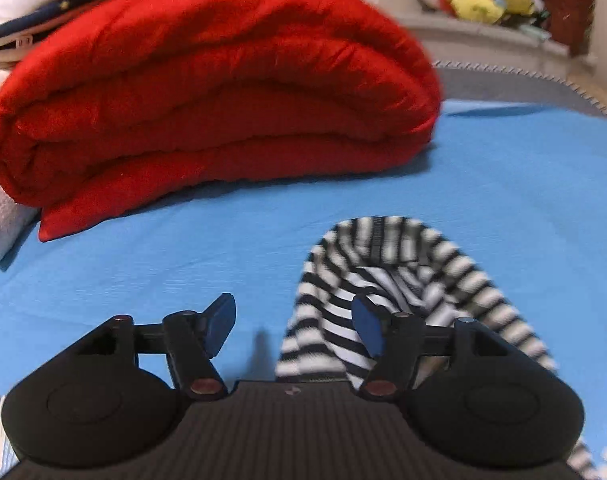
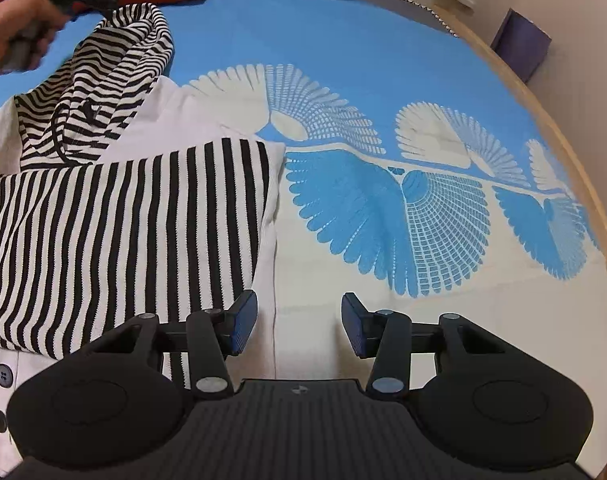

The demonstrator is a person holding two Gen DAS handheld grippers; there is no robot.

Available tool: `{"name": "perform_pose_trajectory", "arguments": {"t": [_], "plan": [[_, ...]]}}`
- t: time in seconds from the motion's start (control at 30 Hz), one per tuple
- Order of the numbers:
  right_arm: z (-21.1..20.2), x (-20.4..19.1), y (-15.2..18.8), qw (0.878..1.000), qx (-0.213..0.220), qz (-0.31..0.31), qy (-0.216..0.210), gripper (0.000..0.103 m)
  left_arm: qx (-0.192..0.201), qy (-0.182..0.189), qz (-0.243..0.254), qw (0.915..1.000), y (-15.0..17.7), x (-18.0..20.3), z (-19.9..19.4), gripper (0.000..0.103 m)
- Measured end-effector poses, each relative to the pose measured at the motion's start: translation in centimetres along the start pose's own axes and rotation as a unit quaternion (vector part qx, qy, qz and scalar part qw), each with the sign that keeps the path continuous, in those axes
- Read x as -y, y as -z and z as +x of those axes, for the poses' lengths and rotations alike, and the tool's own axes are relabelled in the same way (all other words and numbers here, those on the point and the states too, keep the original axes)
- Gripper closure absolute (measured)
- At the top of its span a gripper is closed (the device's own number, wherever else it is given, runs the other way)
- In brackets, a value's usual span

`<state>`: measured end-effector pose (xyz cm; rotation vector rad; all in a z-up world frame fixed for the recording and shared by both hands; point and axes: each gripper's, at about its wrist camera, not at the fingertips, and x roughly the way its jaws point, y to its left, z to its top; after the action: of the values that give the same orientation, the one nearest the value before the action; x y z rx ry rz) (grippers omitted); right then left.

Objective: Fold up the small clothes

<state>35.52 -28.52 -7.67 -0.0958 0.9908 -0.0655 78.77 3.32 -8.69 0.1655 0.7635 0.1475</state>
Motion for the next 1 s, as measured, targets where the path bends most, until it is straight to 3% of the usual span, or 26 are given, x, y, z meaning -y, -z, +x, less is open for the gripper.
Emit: {"name": "perform_pose_trajectory", "arguments": {"t": [0.07, 0.1, 0.23, 0.37, 0.47, 0.53, 0.6, 0.63, 0.67, 0.73, 0.77, 0.83, 0.87, 0.93, 1.0], "plan": [[0.0, 0.0, -0.1, 1.000, 0.002, -0.003, 0.000, 0.055, -0.014, 0.001, 0.000, 0.9999, 0.0, -0.2, 1.5, 0.085], [0.0, 0.1, -0.1, 1.000, 0.002, -0.003, 0.002, 0.055, -0.029, 0.007, 0.003, 0.9995, 0.2, -0.3, 2.0, 0.102], [0.4, 0.4, -0.4, 1.000, -0.006, 0.009, -0.002, 0.055, 0.011, 0.031, 0.041, 0.9986, 0.4, -0.2, -1.5, 0.102], [-0.7, 1.0, -1.1, 1.000, 0.011, 0.028, -0.003, 0.055, 0.086, 0.066, 0.093, 0.9898, 2.0, -0.2, -10.9, 0.102], [-1.7, 2.0, -1.6, 0.998, 0.025, 0.054, -0.010, 0.058, 0.146, 0.133, 0.135, 0.9710, 6.9, -0.6, -21.3, 0.102], [-2.5, 2.6, -1.8, 0.997, 0.036, 0.071, -0.018, 0.063, 0.160, 0.186, 0.156, 0.9568, 12.0, -1.8, -28.3, 0.102], [-3.2, 3.3, -2.0, 0.994, 0.049, 0.097, -0.032, 0.068, 0.158, 0.249, 0.208, 0.9325, 17.7, -3.1, -34.1, 0.101], [-3.8, 3.8, -2.1, 0.991, 0.058, 0.117, -0.043, 0.071, 0.140, 0.270, 0.239, 0.9222, 20.9, -4.0, -36.6, 0.101], [-4.3, 4.2, -2.2, 0.987, 0.066, 0.134, -0.052, 0.072, 0.098, 0.283, 0.253, 0.9199, 23.2, -4.9, -37.9, 0.100], [-5.1, 4.8, -2.3, 0.981, 0.081, 0.163, -0.068, 0.073, 0.003, 0.284, 0.243, 0.9276, 26.8, -7.4, -39.3, 0.092], [-5.5, 5.0, -2.3, 0.977, 0.086, 0.177, -0.083, 0.073, -0.010, 0.263, 0.222, 0.9387, 27.7, -8.6, -39.7, 0.088], [-5.9, 5.0, -2.4, 0.970, 0.088, 0.195, -0.116, 0.072, -0.002, 0.221, 0.117, 0.9683, 27.5, -11.7, -40.5, 0.055], [-5.9, 4.7, -2.3, 0.967, 0.087, 0.196, -0.136, 0.072, -0.004, 0.221, 0.043, 0.9742, 26.8, -13.3, -40.2, 0.054], [-5.6, 3.9, -2.3, 0.963, 0.077, 0.192, -0.173, 0.071, -0.017, 0.223, -0.039, 0.9738, 25.6, -14.4, -38.8, 0.054], [-4.7, 2.8, -2.1, 0.959, 0.054, 0.196, -0.199, 0.067, -0.032, 0.189, -0.066, 0.9792, 24.7, -13.8, -36.4, 0.054]]}}
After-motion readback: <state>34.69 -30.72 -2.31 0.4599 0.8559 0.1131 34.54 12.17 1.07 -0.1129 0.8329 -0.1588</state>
